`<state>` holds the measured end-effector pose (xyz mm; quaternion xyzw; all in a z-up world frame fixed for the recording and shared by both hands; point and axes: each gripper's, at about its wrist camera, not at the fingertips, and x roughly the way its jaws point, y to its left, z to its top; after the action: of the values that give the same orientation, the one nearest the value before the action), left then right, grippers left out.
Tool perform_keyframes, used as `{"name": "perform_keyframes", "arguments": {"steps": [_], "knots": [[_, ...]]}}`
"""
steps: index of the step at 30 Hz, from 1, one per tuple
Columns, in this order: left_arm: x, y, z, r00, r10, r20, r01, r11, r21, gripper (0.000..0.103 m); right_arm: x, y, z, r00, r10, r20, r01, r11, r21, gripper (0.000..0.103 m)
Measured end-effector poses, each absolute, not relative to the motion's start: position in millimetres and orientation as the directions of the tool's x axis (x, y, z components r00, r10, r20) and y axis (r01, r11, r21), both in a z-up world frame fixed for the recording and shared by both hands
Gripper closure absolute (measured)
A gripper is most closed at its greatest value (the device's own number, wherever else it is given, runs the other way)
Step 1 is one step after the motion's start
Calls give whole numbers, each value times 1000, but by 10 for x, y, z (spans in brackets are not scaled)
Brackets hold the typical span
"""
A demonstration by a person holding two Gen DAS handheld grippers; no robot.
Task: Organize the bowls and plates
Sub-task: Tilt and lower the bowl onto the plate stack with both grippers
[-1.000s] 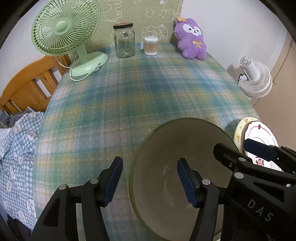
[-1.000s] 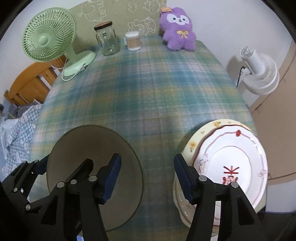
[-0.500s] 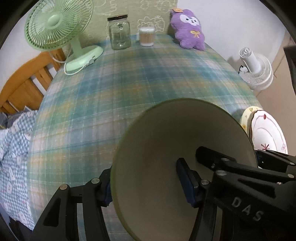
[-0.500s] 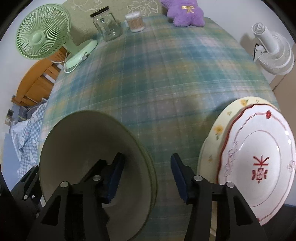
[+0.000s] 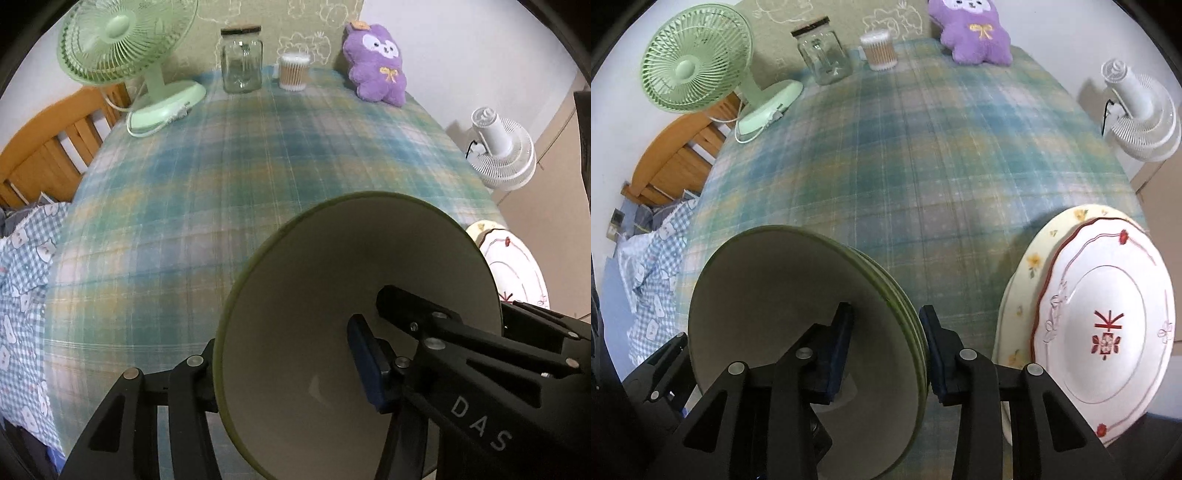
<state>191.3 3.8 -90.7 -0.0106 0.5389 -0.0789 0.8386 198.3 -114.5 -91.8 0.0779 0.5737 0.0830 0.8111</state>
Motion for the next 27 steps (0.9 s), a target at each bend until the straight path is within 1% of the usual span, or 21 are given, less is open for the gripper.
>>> {"name": "perform_keyframes", "arguments": {"steps": [4, 14, 20, 27], "knots": [[1818, 2, -733, 443, -136, -886, 152, 986, -75, 48, 1877, -1153, -750, 358, 199, -912, -23, 979, 205, 62], [1600, -18, -378, 467, -167, -868, 194, 977, -84, 49, 1572, -1186, -343, 418, 142, -897, 42, 984, 176, 62], [1512, -150, -273, 480, -170, -861, 206, 976, -78, 48, 1460, -1327, -231, 435, 142, -889, 53, 982, 183, 62], [1511, -477, -202, 490, -163, -856, 190, 979, -78, 48, 1464, -1652, -174, 445, 148, -883, 39, 982, 184, 62]]}}
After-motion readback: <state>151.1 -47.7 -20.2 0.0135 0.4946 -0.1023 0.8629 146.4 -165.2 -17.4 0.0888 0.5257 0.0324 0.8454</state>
